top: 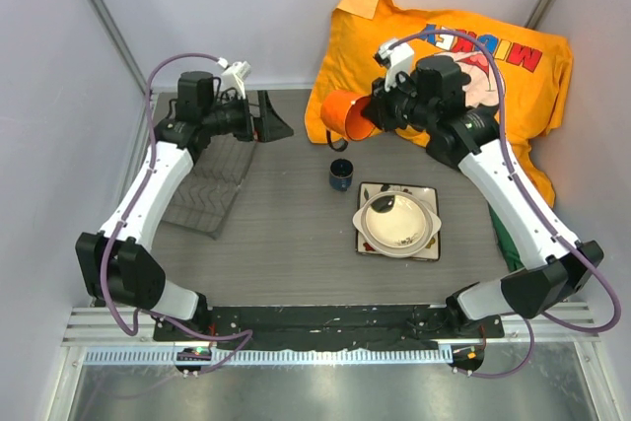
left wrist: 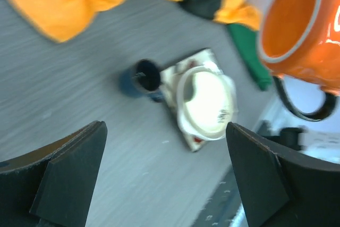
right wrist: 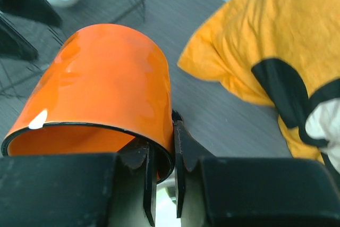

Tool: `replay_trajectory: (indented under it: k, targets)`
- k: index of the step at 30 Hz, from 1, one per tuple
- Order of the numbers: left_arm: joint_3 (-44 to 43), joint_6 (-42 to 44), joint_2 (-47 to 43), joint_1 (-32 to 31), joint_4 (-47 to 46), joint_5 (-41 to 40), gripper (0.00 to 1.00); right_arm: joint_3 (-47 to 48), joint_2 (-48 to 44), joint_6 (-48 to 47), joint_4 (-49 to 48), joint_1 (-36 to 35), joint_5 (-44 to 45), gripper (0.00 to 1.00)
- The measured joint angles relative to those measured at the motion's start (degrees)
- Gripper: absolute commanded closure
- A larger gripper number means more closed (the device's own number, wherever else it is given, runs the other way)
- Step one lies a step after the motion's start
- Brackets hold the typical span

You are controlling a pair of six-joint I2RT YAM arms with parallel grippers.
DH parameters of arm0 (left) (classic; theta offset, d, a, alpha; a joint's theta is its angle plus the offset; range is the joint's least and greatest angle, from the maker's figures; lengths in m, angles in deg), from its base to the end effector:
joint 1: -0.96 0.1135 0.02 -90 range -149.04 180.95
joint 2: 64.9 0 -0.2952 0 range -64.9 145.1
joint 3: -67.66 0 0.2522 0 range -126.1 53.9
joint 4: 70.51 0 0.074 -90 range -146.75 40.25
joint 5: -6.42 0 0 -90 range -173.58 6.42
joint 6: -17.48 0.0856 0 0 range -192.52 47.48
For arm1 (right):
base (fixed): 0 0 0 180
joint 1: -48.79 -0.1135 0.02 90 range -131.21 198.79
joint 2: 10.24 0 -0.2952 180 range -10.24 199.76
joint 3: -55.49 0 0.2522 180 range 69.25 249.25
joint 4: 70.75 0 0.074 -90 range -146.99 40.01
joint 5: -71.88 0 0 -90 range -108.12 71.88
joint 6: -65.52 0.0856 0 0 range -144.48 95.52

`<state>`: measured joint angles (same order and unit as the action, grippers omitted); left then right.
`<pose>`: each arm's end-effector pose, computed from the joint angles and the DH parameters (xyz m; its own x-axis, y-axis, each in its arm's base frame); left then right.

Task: Unload the mixed dishes from the dish rack
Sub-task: Place the cup at the center of the board.

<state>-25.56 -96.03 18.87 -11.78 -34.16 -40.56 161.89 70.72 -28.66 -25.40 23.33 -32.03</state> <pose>0.3368 -0.1360 0.3866 -0.7057 -0.1395 -0.6946 0.5160 0.5707 -0.6388 0.3063 0.1686 0.4599 -0.2614 -0.2028 -0.9437 -0.6421 0.7665 0.0131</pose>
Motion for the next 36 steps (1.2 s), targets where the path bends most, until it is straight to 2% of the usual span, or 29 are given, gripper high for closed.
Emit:
replay_trajectory:
  k: [3,10,18,26,36]
  targets:
    - [-2.58,7.82,0.20,-0.02,7.08,-7.76,0.00,-1.01,0.07,-1.64,4.28,-0.57,3.50,0.99]
    - [-6.36,19.34,1.75,0.00,15.72,-21.44,0.00,-7.02,2.03,-3.98,9.33,-5.46,12.61,0.99]
    - [-11.54,29.00,5.22,0.00,21.27,-32.20,0.03,-7.02,13.42,-5.62,14.62,-10.67,15.34,0.99]
    - [-11.52,33.99,5.57,0.00,23.21,-36.04,0.02,-5.86,19.96,-6.40,17.16,-12.44,13.22,0.99]
    - [-11.08,35.98,5.57,0.00,23.54,-37.07,0.01,-5.53,23.93,-7.58,18.27,-13.42,10.73,0.99]
